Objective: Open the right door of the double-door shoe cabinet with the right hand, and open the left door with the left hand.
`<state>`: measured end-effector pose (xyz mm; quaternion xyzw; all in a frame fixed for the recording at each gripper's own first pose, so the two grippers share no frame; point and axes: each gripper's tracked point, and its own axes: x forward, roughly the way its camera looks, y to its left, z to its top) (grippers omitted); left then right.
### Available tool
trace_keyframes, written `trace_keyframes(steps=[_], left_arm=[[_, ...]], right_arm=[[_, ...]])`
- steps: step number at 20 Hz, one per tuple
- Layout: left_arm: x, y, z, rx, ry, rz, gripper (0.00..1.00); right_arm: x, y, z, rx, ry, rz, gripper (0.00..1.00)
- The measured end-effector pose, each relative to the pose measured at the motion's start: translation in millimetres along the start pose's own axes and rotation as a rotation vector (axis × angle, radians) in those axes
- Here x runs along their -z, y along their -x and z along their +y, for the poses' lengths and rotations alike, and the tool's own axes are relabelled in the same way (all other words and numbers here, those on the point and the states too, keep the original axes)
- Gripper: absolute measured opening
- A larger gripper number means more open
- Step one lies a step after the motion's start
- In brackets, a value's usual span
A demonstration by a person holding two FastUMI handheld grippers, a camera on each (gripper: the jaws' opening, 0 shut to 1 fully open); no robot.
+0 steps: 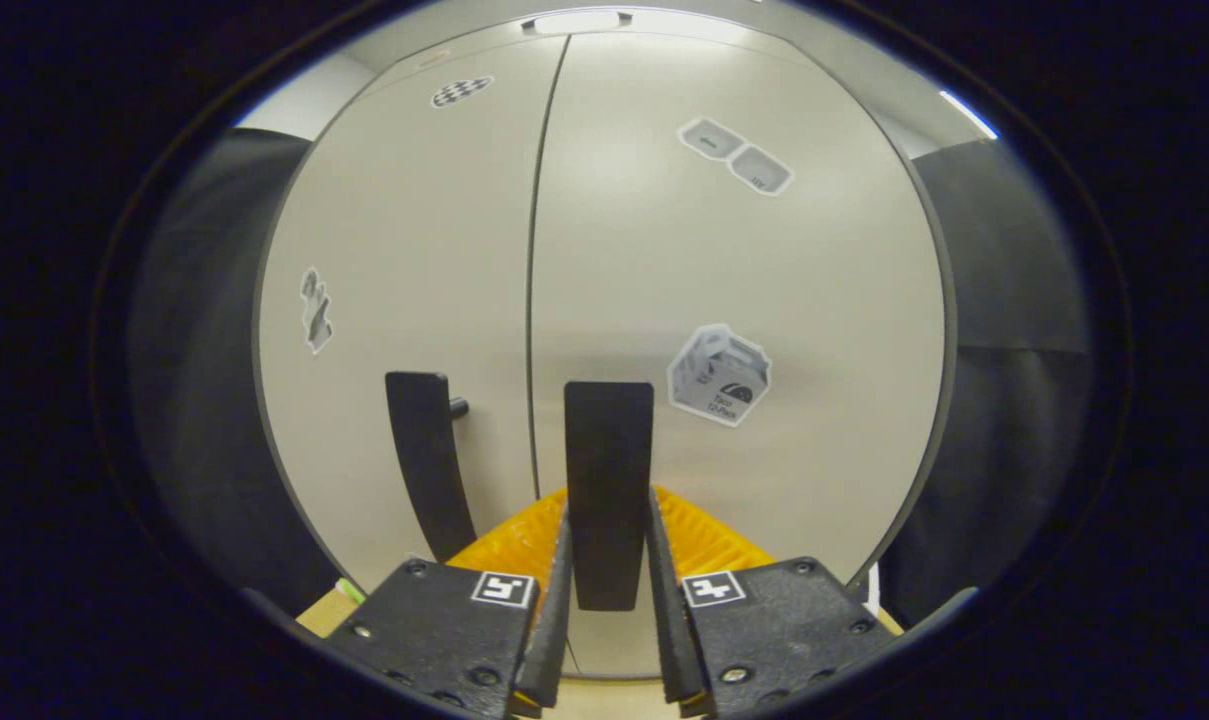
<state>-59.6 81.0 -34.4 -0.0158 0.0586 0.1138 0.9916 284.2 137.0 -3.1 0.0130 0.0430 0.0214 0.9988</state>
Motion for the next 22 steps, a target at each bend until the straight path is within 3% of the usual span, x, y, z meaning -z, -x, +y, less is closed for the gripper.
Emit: trace_keyframes(steps=[7, 22], left_arm=[[-5.4, 1.1, 2.9, 0.014, 0.003, -0.019, 0.96], [2.4, 32.7, -11.1, 0.062, 0.017, -0.01, 0.96]], right_arm=[[0.9, 6.8, -2.0, -0.039, 0.014, 0.015, 0.17], [9.8, 72.1, -18.5, -0.093, 0.011, 0.026, 0.16]])
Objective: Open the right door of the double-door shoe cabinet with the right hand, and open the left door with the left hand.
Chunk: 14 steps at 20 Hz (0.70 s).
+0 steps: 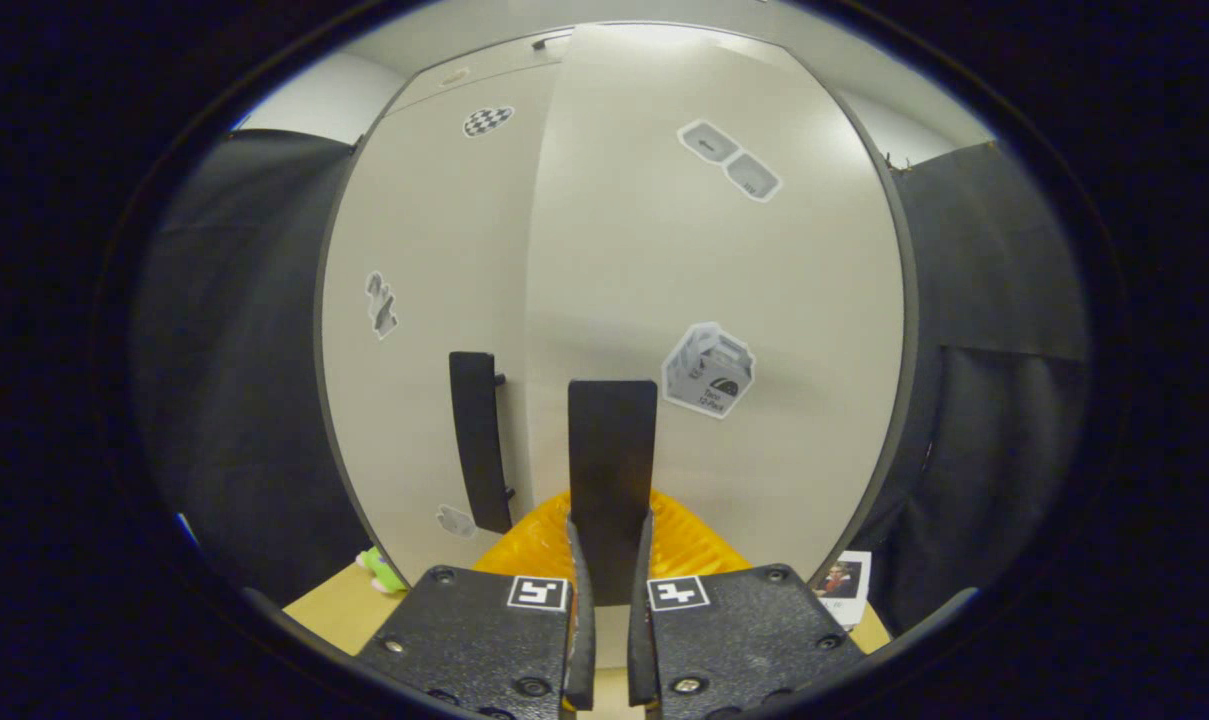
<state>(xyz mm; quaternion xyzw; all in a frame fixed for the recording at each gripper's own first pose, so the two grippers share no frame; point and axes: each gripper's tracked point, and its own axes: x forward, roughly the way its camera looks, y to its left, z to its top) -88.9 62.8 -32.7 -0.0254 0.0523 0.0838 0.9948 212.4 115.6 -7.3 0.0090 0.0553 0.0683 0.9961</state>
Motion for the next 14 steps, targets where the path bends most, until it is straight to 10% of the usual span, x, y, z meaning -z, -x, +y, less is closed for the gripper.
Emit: trace_keyframes(steps=[14], left_arm=[[6.5, 4.4, -35.8, 0.104, 0.004, -0.005, 0.96]], right_arm=[[15.0, 101.5, -67.4, 0.052, -0.005, -0.011, 0.15]])
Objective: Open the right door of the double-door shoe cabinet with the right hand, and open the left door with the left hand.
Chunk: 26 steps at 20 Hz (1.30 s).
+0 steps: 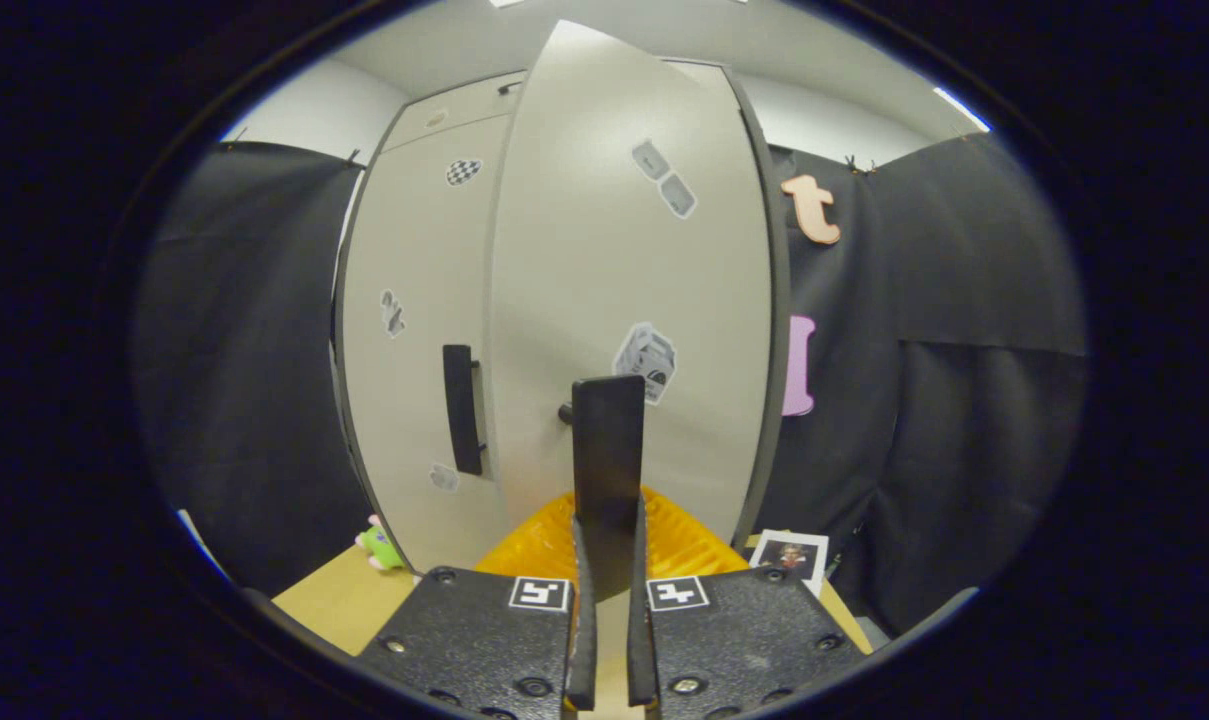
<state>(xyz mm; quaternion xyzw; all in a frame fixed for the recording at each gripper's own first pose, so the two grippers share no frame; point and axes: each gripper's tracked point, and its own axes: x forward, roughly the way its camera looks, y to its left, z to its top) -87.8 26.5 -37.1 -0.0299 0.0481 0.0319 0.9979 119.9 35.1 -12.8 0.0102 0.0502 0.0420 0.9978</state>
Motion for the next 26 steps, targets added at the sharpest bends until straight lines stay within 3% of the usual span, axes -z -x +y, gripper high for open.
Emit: trace_keyframes(steps=[7, 18, 21, 26], left_arm=[[1.1, -21.4, -38.0, 0.088, 0.013, 0.004, 0.97], [-3.5, -44.7, -79.6, 0.162, 0.021, -0.005, 0.96], [-4.3, -48.1, -89.8, 0.172, 0.016, -0.006, 0.97], [-6.5, -54.4, -96.3, 0.173, 0.019, -0.011, 0.96]], right_arm=[[3.6, 29.6, -51.3, 0.062, -0.002, -0.008, 0.1], [6.4, 36.2, -132.2, 0.14, -0.014, -0.011, 0.04], [7.1, 37.4, -148.6, 0.123, -0.051, -0.006, 0.04], [3.9, 38.7, -151.6, 0.09, 0.034, -0.011, 0.04]])
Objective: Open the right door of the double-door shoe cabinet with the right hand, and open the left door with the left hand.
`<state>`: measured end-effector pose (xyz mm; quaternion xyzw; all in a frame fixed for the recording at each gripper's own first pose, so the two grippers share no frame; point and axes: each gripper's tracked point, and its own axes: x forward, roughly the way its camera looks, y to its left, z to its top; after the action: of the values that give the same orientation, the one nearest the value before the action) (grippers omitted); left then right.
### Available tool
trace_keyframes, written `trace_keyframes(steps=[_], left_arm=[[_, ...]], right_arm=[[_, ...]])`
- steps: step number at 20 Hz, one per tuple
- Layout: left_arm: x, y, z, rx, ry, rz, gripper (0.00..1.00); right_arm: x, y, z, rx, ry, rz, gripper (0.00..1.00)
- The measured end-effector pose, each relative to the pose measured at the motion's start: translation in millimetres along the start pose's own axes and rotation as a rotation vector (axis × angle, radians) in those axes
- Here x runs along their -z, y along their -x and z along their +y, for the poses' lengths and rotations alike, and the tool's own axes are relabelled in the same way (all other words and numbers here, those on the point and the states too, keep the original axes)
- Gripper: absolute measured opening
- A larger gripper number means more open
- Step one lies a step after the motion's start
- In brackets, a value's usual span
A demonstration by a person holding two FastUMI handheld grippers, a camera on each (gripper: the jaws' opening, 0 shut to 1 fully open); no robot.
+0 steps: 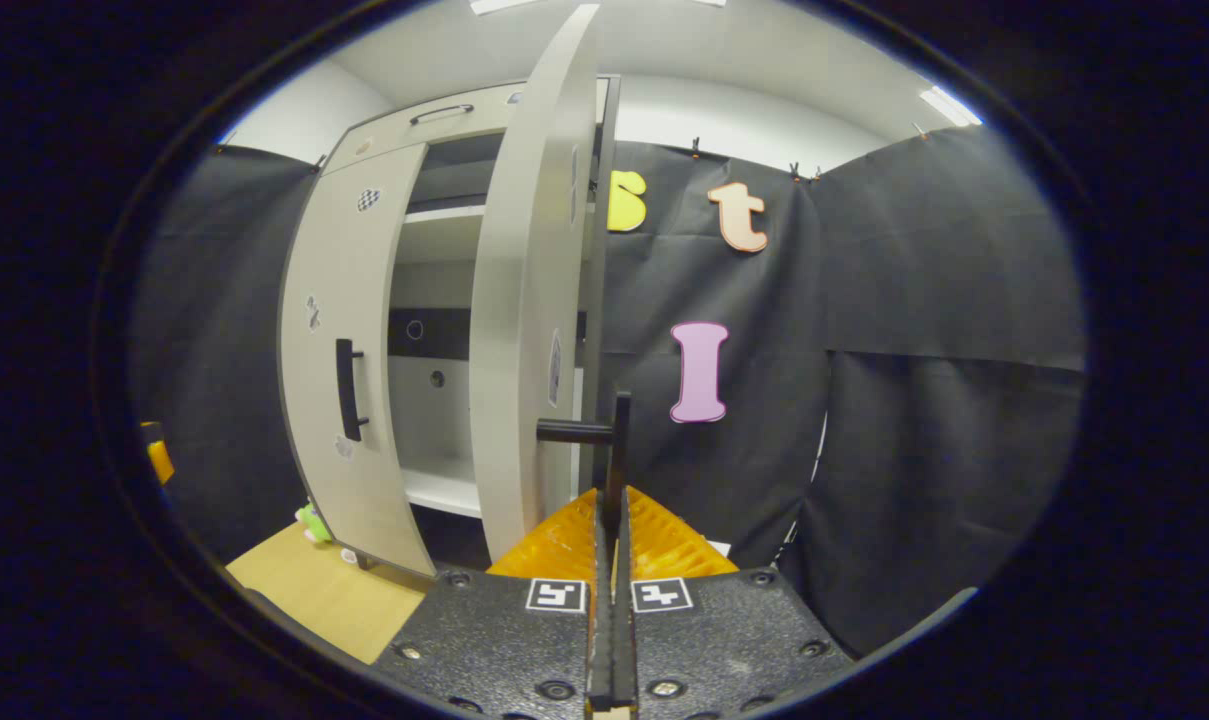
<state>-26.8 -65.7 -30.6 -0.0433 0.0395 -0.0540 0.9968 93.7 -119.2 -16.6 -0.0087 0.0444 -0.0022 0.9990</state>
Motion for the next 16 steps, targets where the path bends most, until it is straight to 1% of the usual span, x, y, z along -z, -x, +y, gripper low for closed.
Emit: trace_keyframes(steps=[4, 6, 7, 8, 9, 10, 11, 12, 13, 14, 15, 16], left_arm=[[-1.7, -1.5, 1.5, -0.007, -0.001, -0.009, 0.96], [-1.0, -1.6, 5.3, -0.014, -0.014, -0.005, 0.97], [-0.8, -1.4, 9.0, -0.022, -0.014, -0.006, 0.97], [-1.0, -1.5, 10.4, -0.023, -0.008, -0.007, 0.96], [-0.3, -1.2, 11.8, -0.023, -0.004, -0.004, 0.96], [0.5, -1.5, 15.4, -0.029, -0.006, -0.003, 0.97], [0.9, -1.9, 20.0, -0.035, -0.011, -0.001, 0.97], [1.6, -2.8, 24.8, -0.041, -0.015, 0.0, 0.97], [2.1, -3.0, 28.7, -0.045, -0.018, 0.003, 0.96], [2.7, -3.4, 31.7, -0.05, -0.02, 0.004, 0.96], [3.3, -3.6, 35.4, -0.056, -0.025, 0.005, 0.96], [2.2, -3.1, 38.9, -0.059, -0.029, 0.001, 0.96]], right_arm=[[-1.7, 0.7, 0.1, -0.008, -0.045, 0.007, 0.04], [-1.4, 4.6, -5.3, 0.01, -0.063, 0.02, 0.03], [-3.7, 8.3, -5.5, 0.016, -0.071, 0.02, 0.08], [-5.9, 13.7, -7.1, 0.026, -0.072, 0.018, 0.1], [-11.4, 20.0, -9.8, 0.042, -0.069, 0.009, 0.19], [-18.1, 27.1, -13.3, 0.061, -0.059, -0.005, 0.2], [-23.9, 33.9, -14.5, 0.072, -0.052, -0.017, 0.35], [-28.5, 41.5, -13.2, 0.082, -0.051, -0.029, 0.41], [-34.1, 48.6, -9.3, 0.084, -0.053, -0.04, 0.53], [-37.2, 56.6, -2.0, 0.076, -0.049, -0.051, 0.59], [-39.0, 62.9, 5.2, 0.077, -0.049, -0.059, 0.7], [-38.9, 70.1, 12.3, 0.075, -0.051, -0.065, 0.75]])
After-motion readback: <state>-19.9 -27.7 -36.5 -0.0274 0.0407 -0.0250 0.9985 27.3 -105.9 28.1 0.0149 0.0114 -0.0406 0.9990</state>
